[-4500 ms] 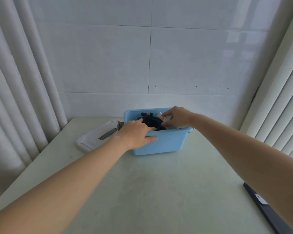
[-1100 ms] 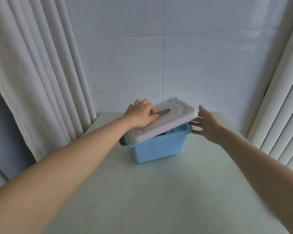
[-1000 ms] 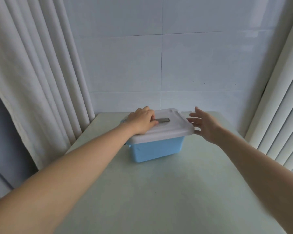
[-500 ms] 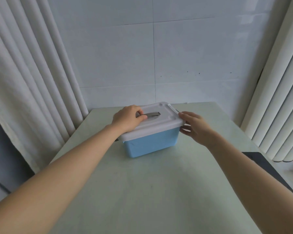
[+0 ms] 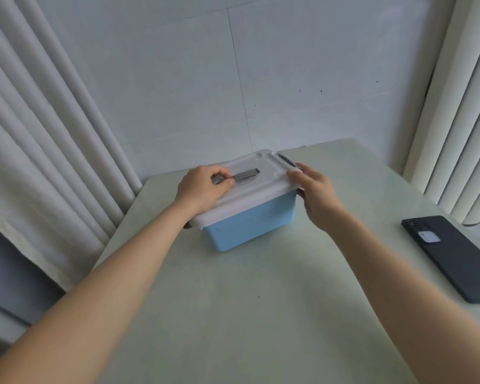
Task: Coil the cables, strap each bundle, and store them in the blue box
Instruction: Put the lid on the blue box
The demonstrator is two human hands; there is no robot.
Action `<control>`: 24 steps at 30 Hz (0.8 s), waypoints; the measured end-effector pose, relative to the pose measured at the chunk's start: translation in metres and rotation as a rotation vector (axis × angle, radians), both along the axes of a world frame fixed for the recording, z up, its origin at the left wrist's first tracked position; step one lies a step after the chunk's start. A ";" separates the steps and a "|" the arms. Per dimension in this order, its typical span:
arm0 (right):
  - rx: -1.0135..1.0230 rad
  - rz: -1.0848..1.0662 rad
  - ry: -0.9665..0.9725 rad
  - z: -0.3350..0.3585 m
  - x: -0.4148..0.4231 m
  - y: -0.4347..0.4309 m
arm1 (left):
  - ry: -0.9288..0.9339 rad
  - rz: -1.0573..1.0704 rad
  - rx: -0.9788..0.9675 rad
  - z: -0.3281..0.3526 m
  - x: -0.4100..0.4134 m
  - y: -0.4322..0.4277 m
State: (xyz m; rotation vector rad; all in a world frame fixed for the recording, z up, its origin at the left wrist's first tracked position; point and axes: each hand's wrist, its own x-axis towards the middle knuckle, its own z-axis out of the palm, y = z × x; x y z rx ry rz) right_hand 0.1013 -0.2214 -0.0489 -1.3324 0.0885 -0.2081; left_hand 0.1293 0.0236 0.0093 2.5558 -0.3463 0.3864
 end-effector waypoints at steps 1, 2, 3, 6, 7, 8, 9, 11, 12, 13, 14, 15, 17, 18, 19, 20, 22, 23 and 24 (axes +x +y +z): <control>0.014 0.036 0.002 0.001 -0.001 0.000 | -0.005 -0.004 -0.002 0.000 -0.001 0.000; 0.012 0.054 -0.004 0.002 -0.001 -0.001 | -0.012 -0.010 -0.004 0.001 -0.001 0.000; 0.022 0.050 -0.004 0.001 -0.001 -0.002 | -0.012 -0.013 -0.006 0.000 -0.002 0.000; -0.038 -0.025 -0.034 0.006 -0.003 -0.004 | -0.021 -0.014 -0.015 -0.001 -0.003 0.000; -0.059 -0.033 -0.043 0.008 -0.004 -0.004 | -0.025 -0.011 -0.006 0.000 -0.003 -0.001; -0.082 -0.039 -0.048 0.010 -0.005 -0.003 | -0.029 -0.011 0.001 0.000 -0.003 -0.001; -0.105 -0.046 -0.059 0.011 -0.005 -0.003 | -0.034 -0.016 0.008 0.001 -0.003 -0.002; -0.146 -0.068 -0.077 0.015 -0.005 -0.004 | -0.046 -0.023 0.024 0.002 -0.003 -0.004; -0.160 -0.069 -0.083 0.015 -0.004 -0.005 | -0.050 -0.020 0.031 0.002 -0.003 -0.004; -0.177 -0.068 -0.091 0.014 -0.003 -0.006 | -0.057 -0.021 0.040 0.001 -0.003 -0.004; -0.193 -0.065 -0.096 0.014 -0.003 -0.008 | -0.059 -0.024 0.047 0.001 -0.001 -0.004; -0.208 -0.058 -0.101 0.013 -0.002 -0.009 | -0.056 -0.028 0.051 0.000 0.000 -0.004; -0.222 -0.020 -0.108 0.011 0.000 -0.008 | -0.046 -0.040 0.044 0.001 0.001 -0.004; -0.219 0.008 -0.115 0.009 0.001 -0.006 | -0.036 -0.054 0.028 0.002 0.002 -0.004; -0.206 0.037 -0.118 0.007 0.001 -0.004 | -0.023 -0.066 -0.012 0.003 0.002 -0.003; -0.188 0.057 -0.112 0.006 0.001 -0.001 | -0.017 -0.066 -0.089 0.002 0.002 -0.002; -0.174 0.074 -0.110 0.004 0.000 0.004 | -0.072 -0.009 -0.294 0.002 -0.002 0.005; -0.171 0.080 -0.115 0.004 -0.002 0.005 | -0.129 0.050 -0.386 0.003 -0.005 0.010; -0.166 0.087 -0.115 0.005 -0.002 0.007 | -0.169 0.130 -0.467 0.002 -0.009 0.018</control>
